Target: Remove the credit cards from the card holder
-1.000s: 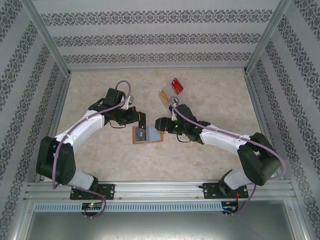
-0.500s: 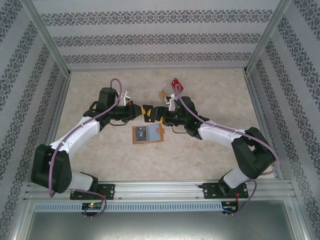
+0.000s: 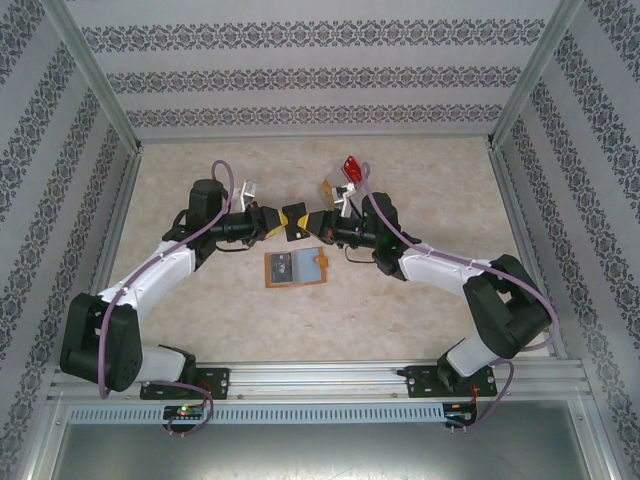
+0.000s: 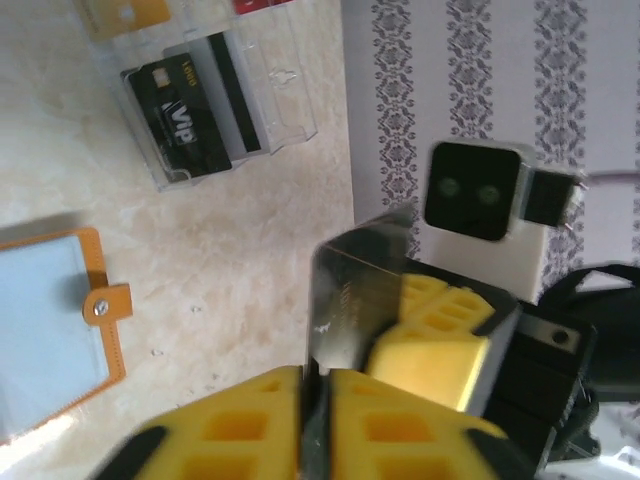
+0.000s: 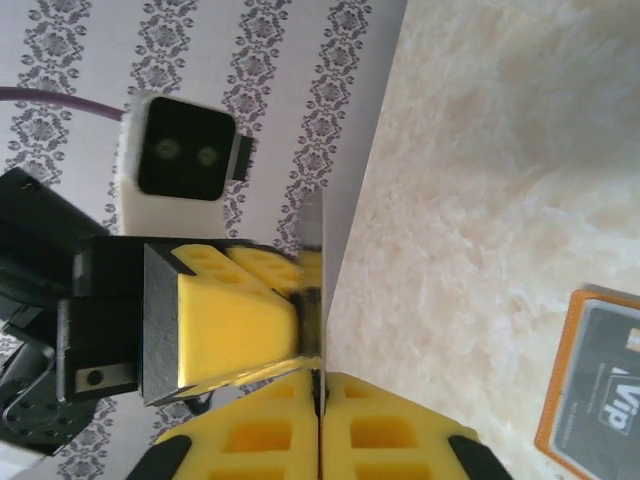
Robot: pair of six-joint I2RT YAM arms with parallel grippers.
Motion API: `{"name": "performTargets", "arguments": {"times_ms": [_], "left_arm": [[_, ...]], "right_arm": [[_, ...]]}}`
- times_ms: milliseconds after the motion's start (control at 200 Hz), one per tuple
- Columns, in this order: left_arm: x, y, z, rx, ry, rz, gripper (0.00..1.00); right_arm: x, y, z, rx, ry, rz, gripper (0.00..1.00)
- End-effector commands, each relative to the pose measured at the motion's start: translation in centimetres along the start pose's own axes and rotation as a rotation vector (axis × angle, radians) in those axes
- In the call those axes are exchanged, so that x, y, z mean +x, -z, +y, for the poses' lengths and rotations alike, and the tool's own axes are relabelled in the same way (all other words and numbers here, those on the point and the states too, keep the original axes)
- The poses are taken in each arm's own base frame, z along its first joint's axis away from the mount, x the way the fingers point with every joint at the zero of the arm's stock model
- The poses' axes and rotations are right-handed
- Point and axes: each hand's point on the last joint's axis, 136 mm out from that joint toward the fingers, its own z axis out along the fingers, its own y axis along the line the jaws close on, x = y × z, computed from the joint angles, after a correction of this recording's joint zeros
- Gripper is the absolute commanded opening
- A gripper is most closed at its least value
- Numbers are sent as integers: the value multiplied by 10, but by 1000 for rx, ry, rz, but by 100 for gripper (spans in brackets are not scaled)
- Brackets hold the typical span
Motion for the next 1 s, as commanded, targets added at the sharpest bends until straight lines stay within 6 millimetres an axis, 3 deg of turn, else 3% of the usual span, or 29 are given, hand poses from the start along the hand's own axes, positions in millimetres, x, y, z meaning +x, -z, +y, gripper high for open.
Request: {"name": "performTargets", "arguments": {"times_ms": [0,50,115,270,395,545,814,994], "left_arm": [[-2,17,-3,-74,-51,-45,46],[-2,24,8,-149,-56,-56,64],[-3,35,21,-248,-73,-75,79],[-12,65,57,-508,-155,-178,94],[-13,83,79,-662,-189,-204,98],[-15,93,87,-738,-225,-209,99],[-15,95,88,-745,-249,-208,99],[-14,93,91,-745,-244,-196,100]], "right_arm": [[-8,10,-5,58,81,-49,1],[-11,14,-14,121,110,-53,0],[-15,23,-29,223,155,-58,0],[-32,56,-68,546,333,-63,0],[-50,76,-84,722,464,-41,0],[-68,83,-99,862,582,27,0],[-83,59,-130,864,577,172,0],[-90,56,-150,904,559,203,0]]}}
